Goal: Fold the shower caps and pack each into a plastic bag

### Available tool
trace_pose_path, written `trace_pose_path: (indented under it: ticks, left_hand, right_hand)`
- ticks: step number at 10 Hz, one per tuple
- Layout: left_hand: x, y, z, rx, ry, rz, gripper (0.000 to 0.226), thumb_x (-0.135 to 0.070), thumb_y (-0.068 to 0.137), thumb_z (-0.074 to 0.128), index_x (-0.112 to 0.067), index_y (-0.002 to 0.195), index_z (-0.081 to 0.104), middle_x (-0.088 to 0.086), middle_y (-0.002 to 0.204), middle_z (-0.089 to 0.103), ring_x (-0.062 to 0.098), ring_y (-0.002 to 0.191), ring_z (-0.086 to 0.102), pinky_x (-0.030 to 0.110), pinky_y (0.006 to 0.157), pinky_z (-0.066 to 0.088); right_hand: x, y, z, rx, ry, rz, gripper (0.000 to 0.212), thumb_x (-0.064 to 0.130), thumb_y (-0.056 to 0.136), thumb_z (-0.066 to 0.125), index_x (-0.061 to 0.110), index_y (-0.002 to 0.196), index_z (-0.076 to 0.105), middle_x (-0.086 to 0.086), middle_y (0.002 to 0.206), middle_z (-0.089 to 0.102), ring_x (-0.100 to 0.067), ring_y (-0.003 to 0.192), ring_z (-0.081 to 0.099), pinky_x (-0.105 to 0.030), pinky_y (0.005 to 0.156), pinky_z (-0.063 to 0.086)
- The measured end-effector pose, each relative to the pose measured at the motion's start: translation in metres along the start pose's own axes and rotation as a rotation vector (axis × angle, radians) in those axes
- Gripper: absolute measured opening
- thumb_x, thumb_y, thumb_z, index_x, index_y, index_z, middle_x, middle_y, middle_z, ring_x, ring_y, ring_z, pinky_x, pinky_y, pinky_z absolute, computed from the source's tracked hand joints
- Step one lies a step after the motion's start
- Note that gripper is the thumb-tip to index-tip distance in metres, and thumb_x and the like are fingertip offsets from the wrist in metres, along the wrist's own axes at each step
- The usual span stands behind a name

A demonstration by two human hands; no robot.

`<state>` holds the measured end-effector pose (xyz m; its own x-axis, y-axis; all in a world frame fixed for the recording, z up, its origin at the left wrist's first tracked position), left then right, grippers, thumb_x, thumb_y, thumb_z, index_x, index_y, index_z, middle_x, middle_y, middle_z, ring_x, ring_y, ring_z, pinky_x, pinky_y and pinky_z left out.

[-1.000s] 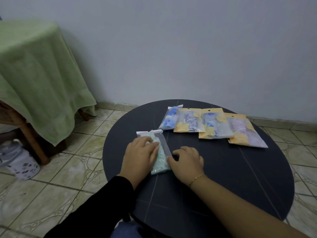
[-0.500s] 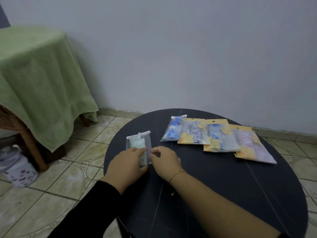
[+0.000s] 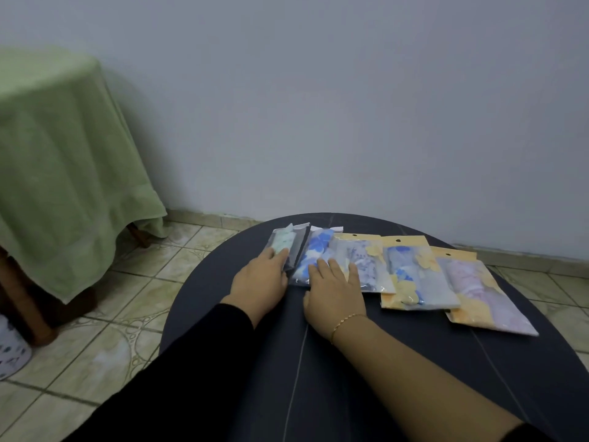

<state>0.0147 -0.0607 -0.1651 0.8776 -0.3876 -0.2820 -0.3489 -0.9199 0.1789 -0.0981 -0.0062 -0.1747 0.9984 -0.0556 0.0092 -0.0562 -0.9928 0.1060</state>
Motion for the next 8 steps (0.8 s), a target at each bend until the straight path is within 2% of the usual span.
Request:
trace_pose_path:
  ticks: [2, 4, 7, 8]
  left_hand:
    - [-0.011, 0.013, 0.010, 0.081, 0.030, -0.026, 0.057, -0.021, 0.092, 0.042, -0.025, 0.146, 0.025, 0.001, 0.144, 0.033, 0.025, 0.120, 0.046, 0.038, 0.088, 0.044]
    - [-0.018, 0.008, 0.012, 0.071, 0.040, -0.042, 0.055, -0.018, 0.090, 0.042, -0.025, 0.144, 0.030, 0.000, 0.144, 0.031, 0.023, 0.125, 0.041, 0.032, 0.084, 0.041]
    - [-0.023, 0.002, 0.010, 0.075, 0.102, -0.055, 0.063, -0.018, 0.090, 0.042, -0.025, 0.148, 0.019, 0.004, 0.150, 0.025, 0.025, 0.134, 0.029, 0.038, 0.095, 0.041]
    - [-0.025, -0.006, 0.003, 0.050, 0.115, -0.056, 0.067, -0.018, 0.090, 0.042, -0.025, 0.150, 0.011, 0.005, 0.157, 0.011, 0.027, 0.142, 0.014, 0.039, 0.104, 0.034]
  right_hand:
    - [-0.003, 0.004, 0.000, -0.050, 0.094, -0.005, 0.050, 0.025, 0.095, 0.035, 0.017, 0.143, 0.026, -0.002, 0.150, 0.028, -0.017, 0.140, 0.021, -0.050, 0.115, -0.002]
    - [-0.016, 0.005, -0.003, -0.072, 0.092, 0.044, 0.037, 0.022, 0.094, 0.038, 0.019, 0.130, 0.039, -0.001, 0.133, 0.044, -0.020, 0.132, 0.031, -0.052, 0.114, 0.003]
    - [-0.025, -0.001, -0.007, -0.082, 0.081, 0.081, 0.043, 0.017, 0.097, 0.030, 0.020, 0.140, 0.031, -0.003, 0.143, 0.037, -0.023, 0.139, 0.023, -0.052, 0.114, 0.004]
    - [-0.027, -0.009, -0.009, -0.093, 0.075, 0.073, 0.046, 0.023, 0.098, 0.031, 0.022, 0.144, 0.024, -0.004, 0.151, 0.027, -0.023, 0.142, 0.017, -0.051, 0.115, 0.003]
Point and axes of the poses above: each hand's wrist, its own y-axis towards the middle knuckle, its own z-axis out of the palm, x = y × z, the point moved 5 cm from there along y, towards the middle knuckle
